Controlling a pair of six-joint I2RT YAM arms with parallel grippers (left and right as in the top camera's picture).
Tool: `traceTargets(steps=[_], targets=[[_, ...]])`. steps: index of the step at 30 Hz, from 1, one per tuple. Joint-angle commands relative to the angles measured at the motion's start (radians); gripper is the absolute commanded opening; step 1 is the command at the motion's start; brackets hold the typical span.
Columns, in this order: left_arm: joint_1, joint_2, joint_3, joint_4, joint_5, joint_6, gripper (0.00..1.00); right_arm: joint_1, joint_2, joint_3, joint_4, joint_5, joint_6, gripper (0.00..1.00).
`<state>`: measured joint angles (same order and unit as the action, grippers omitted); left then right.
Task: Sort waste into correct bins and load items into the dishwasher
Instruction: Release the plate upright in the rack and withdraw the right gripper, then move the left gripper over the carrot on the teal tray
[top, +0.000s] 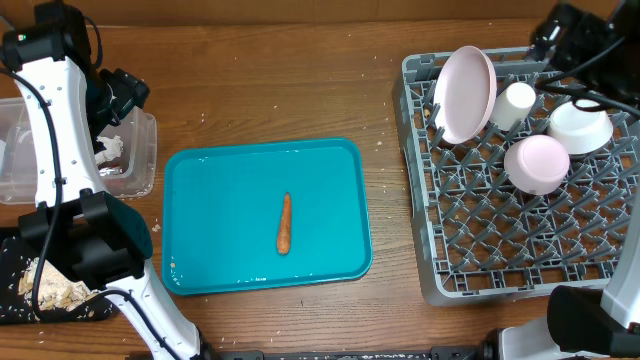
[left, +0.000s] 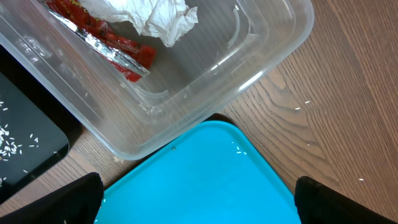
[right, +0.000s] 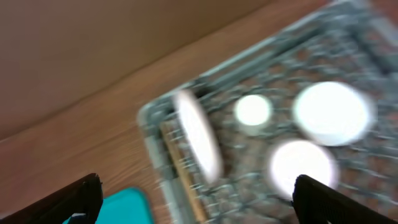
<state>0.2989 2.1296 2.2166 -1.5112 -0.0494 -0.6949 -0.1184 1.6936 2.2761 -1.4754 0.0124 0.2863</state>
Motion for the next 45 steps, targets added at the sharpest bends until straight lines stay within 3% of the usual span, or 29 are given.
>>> traceTargets(steps=[1,5,10,15,17,19,23,28,36,40,45], targets=[[0.002,-0.014,-0.003,0.001,-0.013,0.022,1.0,-0.04,-0.008,0.015,-0.012,0.25,0.001,1.0],[0.002,-0.014,-0.003,0.004,-0.008,0.014,1.0,-0.236,0.001,0.014,-0.023,0.158,0.138,1.0],[0.002,-0.014,-0.003,0.034,-0.002,0.01,1.0,-0.403,0.031,0.014,-0.072,0.052,0.138,1.0],[0.0,-0.014,-0.003,-0.06,0.385,0.014,1.0,-0.42,0.031,0.014,-0.105,0.016,0.138,1.0],[-0.038,-0.014,-0.012,-0.074,0.55,0.082,1.0,-0.42,0.031,0.014,-0.105,0.011,0.137,1.0],[-0.096,-0.014,-0.017,-0.084,0.61,0.158,1.0,-0.42,0.031,0.014,-0.105,0.011,0.137,1.0],[-0.294,-0.014,-0.017,-0.144,0.53,0.188,1.0,-0.42,0.031,0.014,-0.105,0.011,0.137,1.0],[-0.489,-0.035,-0.014,-0.164,0.362,0.073,1.0,-0.42,0.031,0.014,-0.105,0.011,0.137,1.0],[-0.649,-0.213,-0.014,-0.156,-0.03,-0.107,1.0,-0.42,0.031,0.014,-0.105,0.011,0.137,1.0],[-0.666,-0.232,-0.015,-0.101,-0.045,-0.106,1.0,-0.42,0.032,0.014,-0.105,0.011,0.137,1.0],[-0.675,-0.216,-0.022,-0.105,0.062,-0.055,1.0,-0.42,0.031,0.014,-0.105,0.011,0.137,1.0]])
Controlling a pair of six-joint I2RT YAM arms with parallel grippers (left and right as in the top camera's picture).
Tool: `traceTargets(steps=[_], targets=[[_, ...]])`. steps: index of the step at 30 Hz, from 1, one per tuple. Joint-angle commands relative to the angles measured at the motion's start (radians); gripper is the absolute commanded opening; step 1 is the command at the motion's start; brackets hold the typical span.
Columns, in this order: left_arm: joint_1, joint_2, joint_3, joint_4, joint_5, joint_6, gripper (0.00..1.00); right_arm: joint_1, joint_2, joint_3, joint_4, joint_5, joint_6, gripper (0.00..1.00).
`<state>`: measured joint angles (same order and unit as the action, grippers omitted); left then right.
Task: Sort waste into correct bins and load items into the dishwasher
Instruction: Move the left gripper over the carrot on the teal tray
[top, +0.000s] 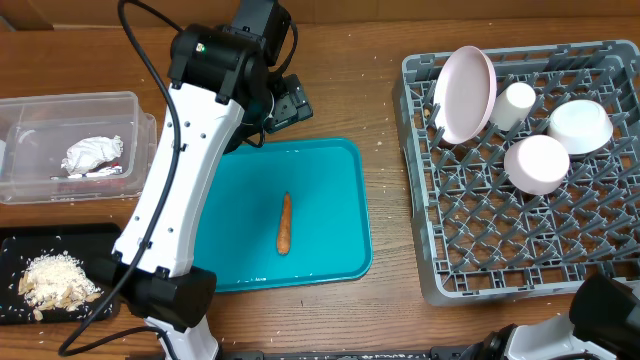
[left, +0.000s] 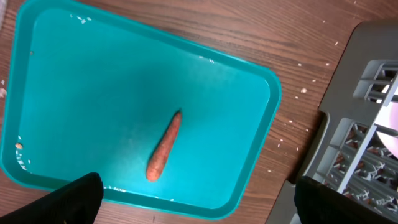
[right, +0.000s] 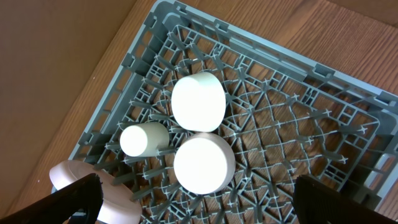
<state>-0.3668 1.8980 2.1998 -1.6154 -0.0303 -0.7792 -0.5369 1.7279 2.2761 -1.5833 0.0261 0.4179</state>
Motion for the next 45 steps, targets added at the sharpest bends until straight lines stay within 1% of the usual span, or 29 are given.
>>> traceTargets(steps=[1,4,5,9,15,16,17,20,23,26,30,34,36,40,45], targets=[[-0.021,0.021,-0.014,-0.012,0.058,0.066,1.0,-0.001,-0.003,0.014,0.003,-0.003,0.006,1.0],[-0.07,0.036,-0.057,-0.075,0.025,0.093,1.0,-0.001,-0.003,0.014,0.003,-0.003,0.006,1.0],[-0.084,0.035,-0.076,-0.074,0.026,0.102,1.0,-0.001,-0.003,0.014,0.003,-0.003,0.006,1.0],[-0.148,0.035,-0.123,-0.075,-0.005,0.019,1.0,-0.001,-0.003,0.014,0.003,-0.003,0.006,1.0],[-0.178,-0.019,-0.124,-0.075,-0.015,0.029,1.0,-0.001,-0.003,0.014,0.003,-0.003,0.006,1.0],[-0.181,-0.038,-0.124,-0.075,-0.04,0.012,1.0,-0.001,-0.003,0.014,0.003,-0.003,0.006,1.0],[-0.192,-0.079,-0.124,-0.074,-0.121,-0.014,1.0,-0.001,-0.003,0.014,0.003,-0.003,0.006,1.0],[-0.205,-0.144,-0.124,-0.074,-0.216,-0.021,1.0,-0.001,-0.003,0.014,0.003,-0.003,0.006,1.0],[-0.205,-0.175,-0.13,-0.074,-0.195,0.002,1.0,-0.001,-0.003,0.014,0.003,-0.003,0.006,1.0],[-0.205,-0.178,-0.187,-0.074,-0.158,0.004,1.0,-0.001,-0.003,0.014,0.003,-0.003,0.006,1.0],[-0.205,-0.178,-0.286,-0.074,-0.106,-0.033,1.0,-0.001,-0.003,0.014,0.003,-0.003,0.006,1.0],[-0.202,-0.177,-0.378,-0.067,-0.154,-0.037,1.0,-0.001,-0.003,0.014,0.003,-0.003,0.006,1.0],[-0.195,-0.17,-0.41,-0.045,-0.143,-0.037,1.0,-0.001,-0.003,0.014,0.003,-0.003,0.006,1.0],[-0.195,-0.156,-0.412,-0.002,-0.099,-0.026,1.0,-0.001,-0.003,0.014,0.003,-0.003,0.006,1.0],[-0.195,-0.154,-0.431,0.03,-0.106,0.01,1.0,-0.001,-0.003,0.014,0.003,-0.003,0.006,1.0]])
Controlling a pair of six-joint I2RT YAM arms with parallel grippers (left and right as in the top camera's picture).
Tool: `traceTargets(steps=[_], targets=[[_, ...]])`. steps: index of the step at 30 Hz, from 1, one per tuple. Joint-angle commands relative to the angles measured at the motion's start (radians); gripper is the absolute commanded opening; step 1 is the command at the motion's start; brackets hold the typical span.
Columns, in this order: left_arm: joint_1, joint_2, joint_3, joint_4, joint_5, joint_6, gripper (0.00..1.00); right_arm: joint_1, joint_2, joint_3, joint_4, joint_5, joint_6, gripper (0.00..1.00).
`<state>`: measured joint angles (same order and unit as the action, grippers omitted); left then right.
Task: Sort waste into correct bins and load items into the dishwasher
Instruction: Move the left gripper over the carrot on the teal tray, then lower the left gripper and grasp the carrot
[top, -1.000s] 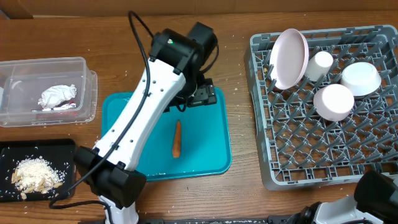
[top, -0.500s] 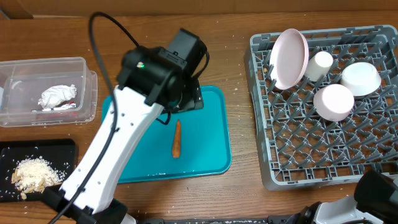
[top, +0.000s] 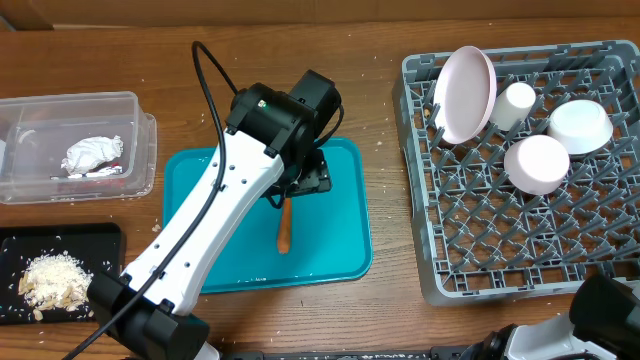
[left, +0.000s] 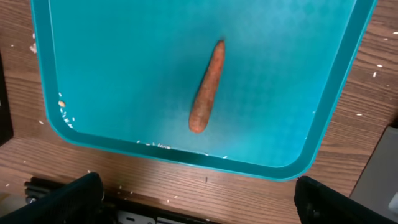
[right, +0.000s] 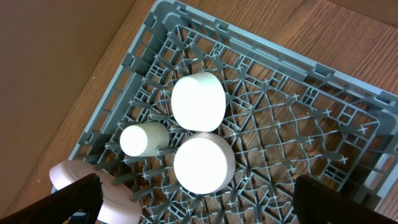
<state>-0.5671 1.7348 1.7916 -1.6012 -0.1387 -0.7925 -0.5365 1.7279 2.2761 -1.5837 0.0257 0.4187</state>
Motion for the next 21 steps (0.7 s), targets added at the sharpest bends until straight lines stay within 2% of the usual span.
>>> traceTargets(steps=[1,10,13,15,19,21], targets=[[0.006,0.01,-0.054,0.046,0.002,0.046,1.0,-0.002,-0.003,0.014,0.003,-0.002,0.005,1.0],[0.023,0.01,-0.359,0.277,0.111,0.151,1.0,-0.002,-0.003,0.014,0.003,-0.002,0.005,1.0],[0.037,0.01,-0.456,0.41,0.225,0.277,1.0,-0.002,-0.003,0.014,0.003,-0.002,0.005,1.0],[0.044,0.01,-0.508,0.467,0.249,0.323,1.0,-0.002,-0.003,0.014,0.003,-0.002,0.005,1.0],[0.075,0.01,-0.608,0.554,0.239,0.377,1.0,-0.002,-0.003,0.014,0.003,-0.002,0.005,1.0],[0.085,0.01,-0.644,0.599,0.161,0.404,1.0,-0.002,-0.003,0.014,0.003,-0.002,0.005,1.0]])
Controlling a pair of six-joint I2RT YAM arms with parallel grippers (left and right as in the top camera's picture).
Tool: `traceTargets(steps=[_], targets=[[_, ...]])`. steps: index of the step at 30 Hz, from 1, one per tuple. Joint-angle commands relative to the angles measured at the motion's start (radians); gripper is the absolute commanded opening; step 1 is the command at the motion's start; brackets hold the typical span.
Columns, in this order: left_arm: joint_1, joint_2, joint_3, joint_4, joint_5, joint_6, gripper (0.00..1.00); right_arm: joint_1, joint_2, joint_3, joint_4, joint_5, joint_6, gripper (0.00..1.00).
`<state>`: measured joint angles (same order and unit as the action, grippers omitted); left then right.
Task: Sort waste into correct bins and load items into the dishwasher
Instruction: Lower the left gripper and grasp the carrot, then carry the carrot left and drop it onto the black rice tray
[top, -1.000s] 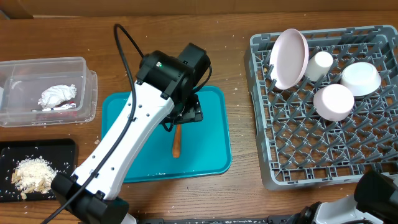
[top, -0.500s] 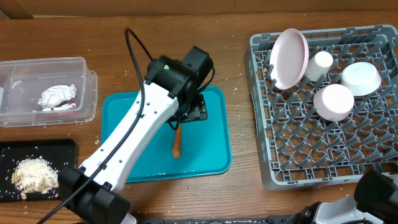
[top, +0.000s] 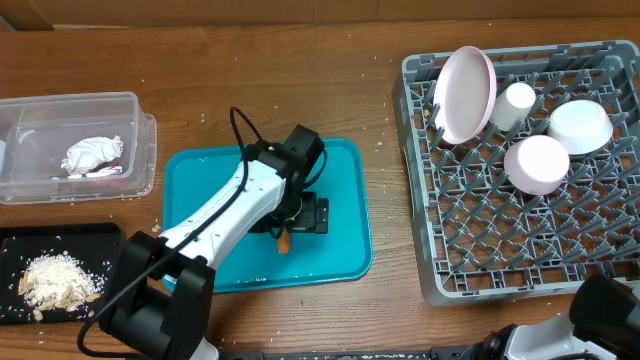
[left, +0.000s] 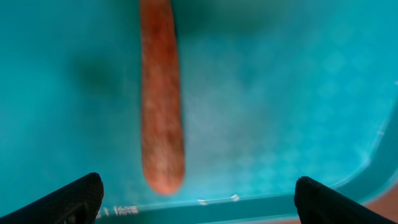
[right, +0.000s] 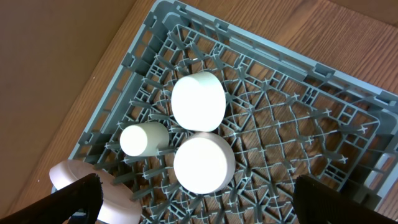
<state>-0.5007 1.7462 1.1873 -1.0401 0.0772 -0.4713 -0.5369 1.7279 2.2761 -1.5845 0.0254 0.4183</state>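
An orange carrot (left: 160, 93) lies on the teal tray (top: 200, 200). In the overhead view only its near tip (top: 283, 243) shows under my left gripper (top: 300, 213). In the left wrist view the left gripper (left: 198, 205) is open and low over the tray, with the carrot's blunt end between its spread fingertips but left of centre. The right gripper (right: 199, 205) is open, high above the grey dish rack (right: 273, 93), holding nothing.
The rack (top: 520, 240) at the right holds a pink plate (top: 465, 92), a white cup (top: 517, 103), a white bowl (top: 580, 125) and a pink bowl (top: 537, 163). At the left are a clear bin (top: 30, 180) with crumpled paper and a black tray (top: 100, 240) with food scraps.
My left gripper has come down from above the tray to just over the carrot, which now fills the wrist view. The right arm has not moved.
At first my left gripper was by the clear bin at the left and the right one was over the rack's far corner. Then the left was at the tray's far edge and the right hung high over the rack. The left then stood above the carrot, now close over it.
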Motion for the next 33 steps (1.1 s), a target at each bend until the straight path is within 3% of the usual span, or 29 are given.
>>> traceTargets(steps=[1,10,18,22,25,28,31,33], targets=[[0.023,-0.001,-0.049,0.05,-0.081,0.083,1.0,-0.001,-0.003,0.014,0.004,-0.002,0.005,1.0],[0.029,0.0,-0.147,0.233,-0.096,0.125,1.0,-0.001,-0.003,0.014,0.004,-0.002,0.005,1.0],[0.029,0.0,-0.2,0.281,-0.095,0.123,0.91,-0.001,-0.003,0.014,0.004,-0.002,0.005,1.0],[0.029,0.0,-0.207,0.288,-0.095,0.108,0.75,-0.001,-0.003,0.014,0.004,-0.002,0.005,1.0],[0.029,0.0,-0.216,0.294,-0.095,0.087,0.72,-0.001,-0.003,0.014,0.004,-0.002,0.005,1.0],[0.029,0.0,-0.216,0.295,-0.096,0.082,0.53,-0.001,-0.003,0.014,0.004,-0.002,0.005,1.0],[0.029,0.0,-0.216,0.293,-0.106,0.082,0.22,-0.001,-0.003,0.014,0.004,-0.002,0.005,1.0],[0.029,-0.001,-0.214,0.293,-0.106,0.082,0.19,-0.001,-0.003,0.014,0.004,-0.002,0.005,1.0]])
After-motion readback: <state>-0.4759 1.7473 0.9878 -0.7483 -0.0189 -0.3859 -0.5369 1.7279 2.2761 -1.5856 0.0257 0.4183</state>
